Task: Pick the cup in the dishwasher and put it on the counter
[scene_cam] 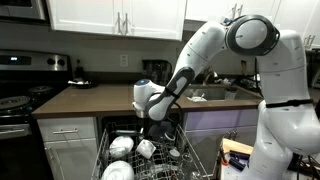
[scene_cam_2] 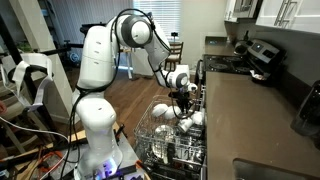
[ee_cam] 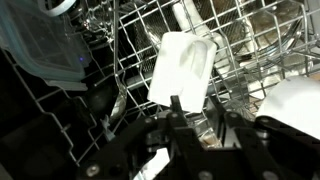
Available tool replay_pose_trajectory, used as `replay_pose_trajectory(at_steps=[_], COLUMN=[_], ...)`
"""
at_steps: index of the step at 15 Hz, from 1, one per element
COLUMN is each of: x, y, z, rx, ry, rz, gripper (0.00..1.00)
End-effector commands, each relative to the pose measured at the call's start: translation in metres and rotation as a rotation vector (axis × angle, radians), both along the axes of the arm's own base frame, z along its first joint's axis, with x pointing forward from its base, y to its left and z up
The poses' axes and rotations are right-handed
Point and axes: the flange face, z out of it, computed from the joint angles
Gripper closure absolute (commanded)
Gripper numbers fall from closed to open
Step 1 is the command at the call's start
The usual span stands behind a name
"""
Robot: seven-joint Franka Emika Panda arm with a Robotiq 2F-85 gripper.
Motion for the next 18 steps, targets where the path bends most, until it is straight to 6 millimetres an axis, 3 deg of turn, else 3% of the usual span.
replay_pose_trajectory(at_steps=[1,7,10,12,13,18], x=[-0.001,0.000,0.001,0.001,0.001,0.001], y=[-0.001,0.000,0.001,0.002,0.002,0.001], z=[-0.001,-0.017,-0.028,-0.034,-0.037,-0.046], rx=[0.028,0.028,0.031,0.035,0.038,0.037], ry=[-0.011,-0.017,-0.036,-0.045,-0.046,-0.057], rz=[-0.036,-0.073,-0.098,-0.110,-0.114,-0.136], gripper=[0.38,0.01,0.00,0.11,0.28,0.61])
